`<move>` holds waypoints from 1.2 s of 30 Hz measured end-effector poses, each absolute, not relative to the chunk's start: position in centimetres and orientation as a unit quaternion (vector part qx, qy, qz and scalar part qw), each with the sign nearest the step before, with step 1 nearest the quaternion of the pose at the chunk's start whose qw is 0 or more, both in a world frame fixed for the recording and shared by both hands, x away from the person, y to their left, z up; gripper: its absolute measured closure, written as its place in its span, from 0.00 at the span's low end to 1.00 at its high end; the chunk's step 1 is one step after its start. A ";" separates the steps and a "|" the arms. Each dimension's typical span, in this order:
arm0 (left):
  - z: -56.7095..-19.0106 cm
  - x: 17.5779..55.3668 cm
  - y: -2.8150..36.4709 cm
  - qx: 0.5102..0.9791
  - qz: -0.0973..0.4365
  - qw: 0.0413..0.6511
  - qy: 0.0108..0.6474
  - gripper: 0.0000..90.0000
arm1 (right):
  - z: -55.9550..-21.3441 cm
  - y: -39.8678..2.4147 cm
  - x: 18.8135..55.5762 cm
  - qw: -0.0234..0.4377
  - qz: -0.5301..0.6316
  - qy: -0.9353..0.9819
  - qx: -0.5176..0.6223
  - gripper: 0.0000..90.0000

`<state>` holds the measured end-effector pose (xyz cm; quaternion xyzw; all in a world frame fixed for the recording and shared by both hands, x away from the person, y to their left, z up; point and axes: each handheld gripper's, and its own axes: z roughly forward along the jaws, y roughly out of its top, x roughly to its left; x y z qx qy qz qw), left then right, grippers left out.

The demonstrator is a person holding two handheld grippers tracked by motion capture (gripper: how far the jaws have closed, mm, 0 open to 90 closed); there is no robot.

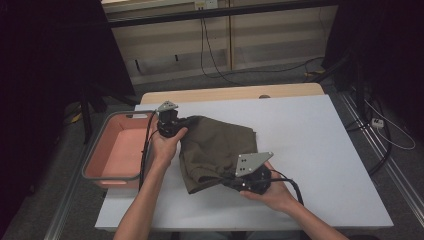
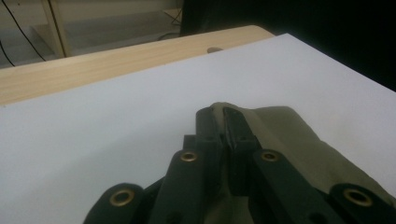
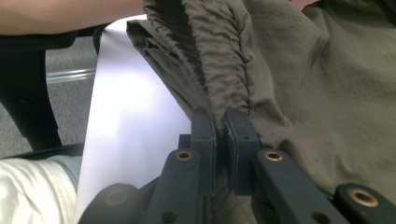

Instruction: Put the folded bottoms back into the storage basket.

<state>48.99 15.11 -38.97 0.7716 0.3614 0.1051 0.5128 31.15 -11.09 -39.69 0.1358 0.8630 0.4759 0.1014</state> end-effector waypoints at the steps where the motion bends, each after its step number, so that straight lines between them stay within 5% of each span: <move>1: -38.8 48.9 15.2 0.771 0.104 0.515 0.359 0.96 | -39.6 -11.1 31.2 0.100 0.479 0.861 0.136 0.93; 36: -34.9 47.5 16.5 0.732 0.131 0.568 0.353 0.96 | -37.4 -10.0 31.0 0.116 0.514 0.842 0.116 0.93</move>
